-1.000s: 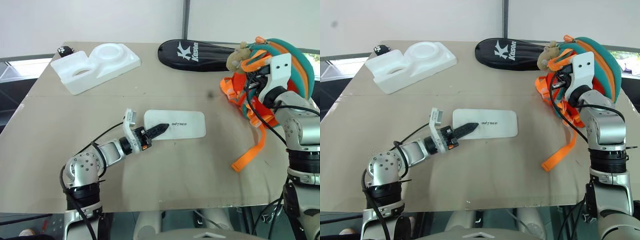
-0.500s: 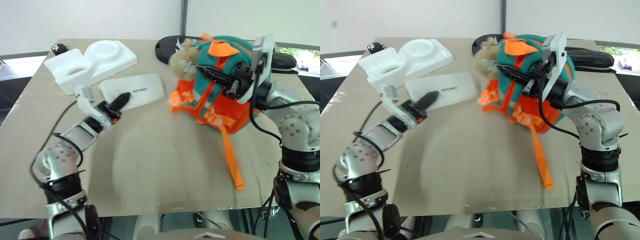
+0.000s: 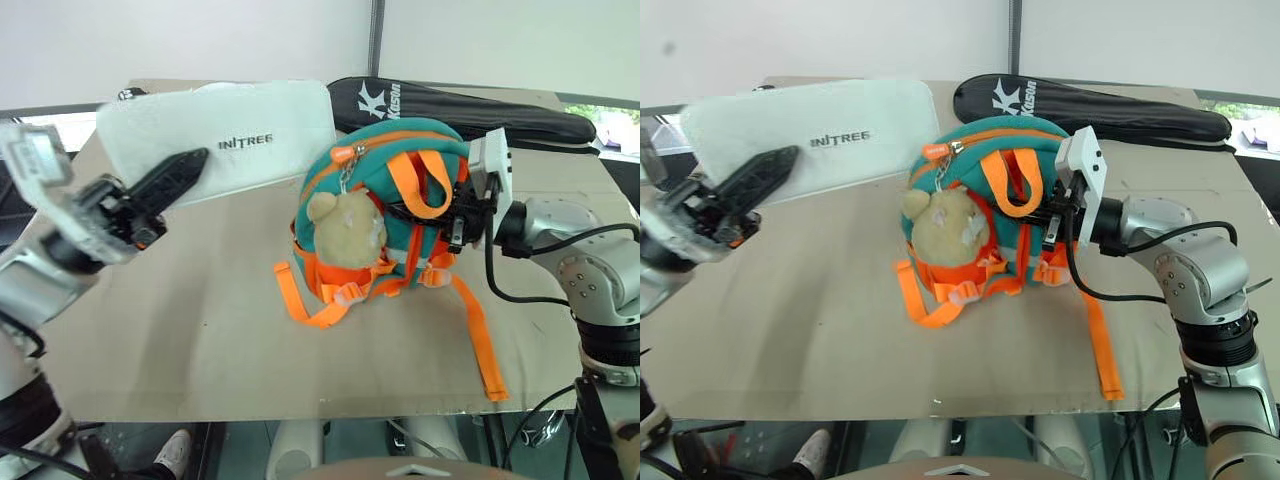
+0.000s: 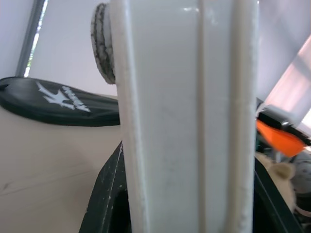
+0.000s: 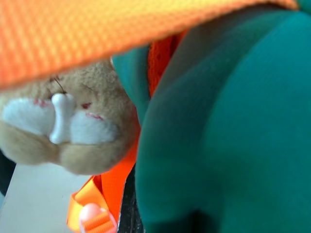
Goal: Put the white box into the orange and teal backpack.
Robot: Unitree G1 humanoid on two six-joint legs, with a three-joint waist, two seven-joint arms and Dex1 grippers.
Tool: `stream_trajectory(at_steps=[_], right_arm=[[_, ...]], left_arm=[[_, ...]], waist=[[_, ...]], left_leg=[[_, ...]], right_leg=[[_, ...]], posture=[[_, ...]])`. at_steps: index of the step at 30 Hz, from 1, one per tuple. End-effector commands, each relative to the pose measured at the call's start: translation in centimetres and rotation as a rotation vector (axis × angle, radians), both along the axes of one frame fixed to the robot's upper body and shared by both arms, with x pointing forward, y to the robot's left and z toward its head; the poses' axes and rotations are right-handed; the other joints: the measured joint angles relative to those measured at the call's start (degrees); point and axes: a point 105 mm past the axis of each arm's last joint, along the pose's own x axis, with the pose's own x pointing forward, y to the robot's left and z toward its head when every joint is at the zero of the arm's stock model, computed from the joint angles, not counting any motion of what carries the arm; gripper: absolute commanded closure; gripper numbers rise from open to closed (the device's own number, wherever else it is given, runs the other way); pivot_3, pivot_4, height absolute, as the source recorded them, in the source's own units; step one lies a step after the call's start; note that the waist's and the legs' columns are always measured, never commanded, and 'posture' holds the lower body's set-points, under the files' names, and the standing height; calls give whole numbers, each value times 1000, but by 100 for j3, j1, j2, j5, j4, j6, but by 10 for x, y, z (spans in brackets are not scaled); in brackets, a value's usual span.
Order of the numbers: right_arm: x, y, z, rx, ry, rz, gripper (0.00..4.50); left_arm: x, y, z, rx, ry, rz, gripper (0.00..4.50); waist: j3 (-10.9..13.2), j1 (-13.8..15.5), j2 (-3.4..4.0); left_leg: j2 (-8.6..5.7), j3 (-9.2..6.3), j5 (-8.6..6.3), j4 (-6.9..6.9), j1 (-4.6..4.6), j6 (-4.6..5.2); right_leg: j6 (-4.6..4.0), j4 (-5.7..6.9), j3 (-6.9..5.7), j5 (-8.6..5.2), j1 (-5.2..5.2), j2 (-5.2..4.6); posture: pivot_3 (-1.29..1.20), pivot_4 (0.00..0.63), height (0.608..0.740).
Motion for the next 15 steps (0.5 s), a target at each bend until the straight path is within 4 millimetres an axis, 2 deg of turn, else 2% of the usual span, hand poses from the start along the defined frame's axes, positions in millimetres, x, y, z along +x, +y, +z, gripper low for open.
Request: stream_trajectory(at_steps=[1, 3, 6, 10, 15], right_arm=[[4, -13, 11, 19, -52, -49, 4436], [9, -17, 11, 16, -52, -72, 4436], [12, -21, 14, 14, -57, -86, 4436], [16, -28, 16, 9, -48, -110, 4436], [22, -40, 11, 8, 10, -142, 4436]], left_arm=[[-17, 2, 15, -14, -52, -94, 3422], [-19, 2, 16, 3, -49, -127, 3422], [-15, -5, 7, 59, -39, -139, 3422], [-22, -17, -8, 151, -24, -210, 3422], [-24, -14, -20, 234, -25, -222, 3422]], waist=[[0, 1, 0], [0, 9, 0], [0, 14, -1], [0, 9, -2], [0, 9, -1]], left_leg=[[-1, 1, 0, 1, -1, 0], [-1, 2, 0, 2, -2, 0], [-1, 1, 0, 2, -4, 0], [-2, 3, 0, 2, -3, 0], [-1, 5, 0, 1, -2, 0]], right_leg=[[-1, -1, 0, -1, 0, -1], [-1, -1, 1, -1, 0, -1], [-1, -2, -1, -1, 0, -1], [-2, -2, 1, -1, 0, -1], [-5, -2, 1, -3, -1, -1]], posture=[[0, 150, 740], [0, 150, 740], [0, 150, 740], [0, 150, 740], [0, 150, 740]])
